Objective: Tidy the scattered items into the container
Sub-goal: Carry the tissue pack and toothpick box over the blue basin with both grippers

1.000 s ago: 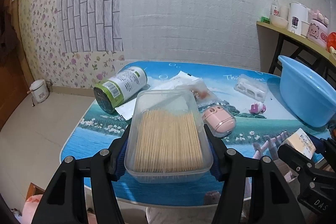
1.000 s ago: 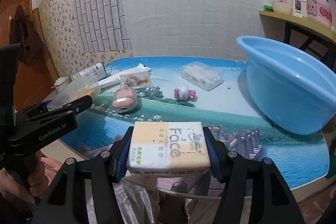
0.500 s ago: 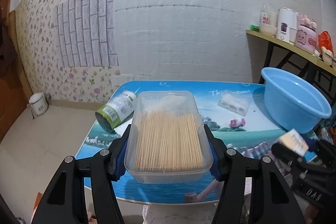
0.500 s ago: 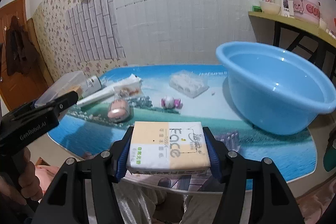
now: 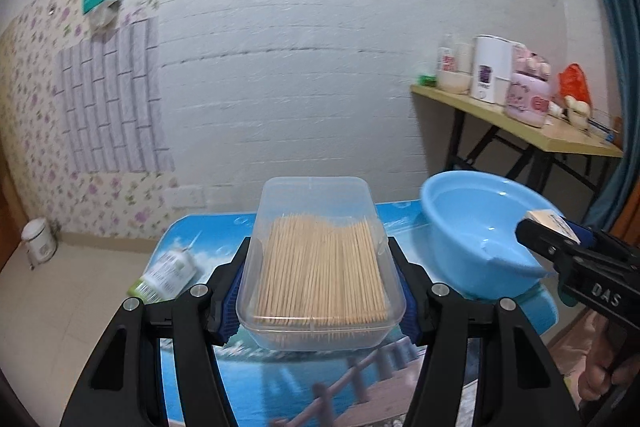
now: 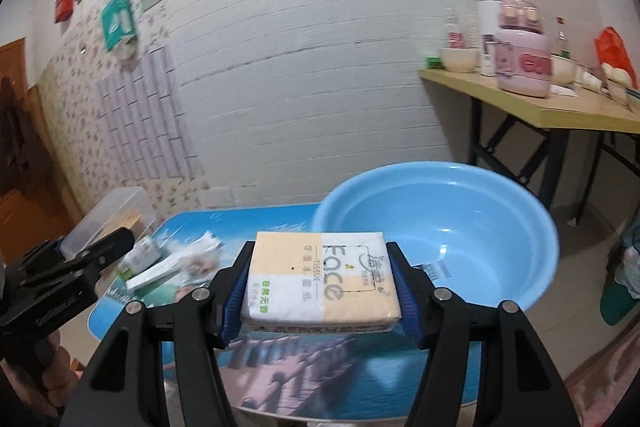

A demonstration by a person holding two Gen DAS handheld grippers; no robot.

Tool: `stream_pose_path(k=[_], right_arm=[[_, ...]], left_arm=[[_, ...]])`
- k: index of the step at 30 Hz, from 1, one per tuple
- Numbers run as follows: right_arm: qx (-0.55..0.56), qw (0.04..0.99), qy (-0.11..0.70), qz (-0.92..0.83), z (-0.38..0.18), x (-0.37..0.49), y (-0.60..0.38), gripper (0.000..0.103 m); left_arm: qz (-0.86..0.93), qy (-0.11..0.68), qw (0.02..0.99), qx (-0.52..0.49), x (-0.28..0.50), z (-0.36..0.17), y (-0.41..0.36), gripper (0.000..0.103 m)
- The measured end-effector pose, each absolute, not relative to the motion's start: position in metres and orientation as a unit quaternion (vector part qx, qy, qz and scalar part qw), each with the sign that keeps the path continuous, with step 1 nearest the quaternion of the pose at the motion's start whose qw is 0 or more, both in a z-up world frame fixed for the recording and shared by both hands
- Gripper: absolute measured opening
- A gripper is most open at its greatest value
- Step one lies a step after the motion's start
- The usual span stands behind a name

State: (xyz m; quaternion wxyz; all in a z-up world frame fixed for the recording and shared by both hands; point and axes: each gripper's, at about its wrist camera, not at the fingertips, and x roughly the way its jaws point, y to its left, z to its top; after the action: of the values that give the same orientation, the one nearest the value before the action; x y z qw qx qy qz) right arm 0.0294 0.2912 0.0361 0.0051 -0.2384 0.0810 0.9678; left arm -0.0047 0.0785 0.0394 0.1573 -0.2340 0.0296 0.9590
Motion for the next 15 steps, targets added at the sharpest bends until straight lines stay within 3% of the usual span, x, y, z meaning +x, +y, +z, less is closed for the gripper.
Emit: stream_pose_path(k=[15], right_arm=[[-0.252,0.073,0.074,0.962,0.048,0.020,0.363,0.063]], left_arm=[[0.942,0.035,0.240,-0.233,-0.029,0.065,0.165,0.059]])
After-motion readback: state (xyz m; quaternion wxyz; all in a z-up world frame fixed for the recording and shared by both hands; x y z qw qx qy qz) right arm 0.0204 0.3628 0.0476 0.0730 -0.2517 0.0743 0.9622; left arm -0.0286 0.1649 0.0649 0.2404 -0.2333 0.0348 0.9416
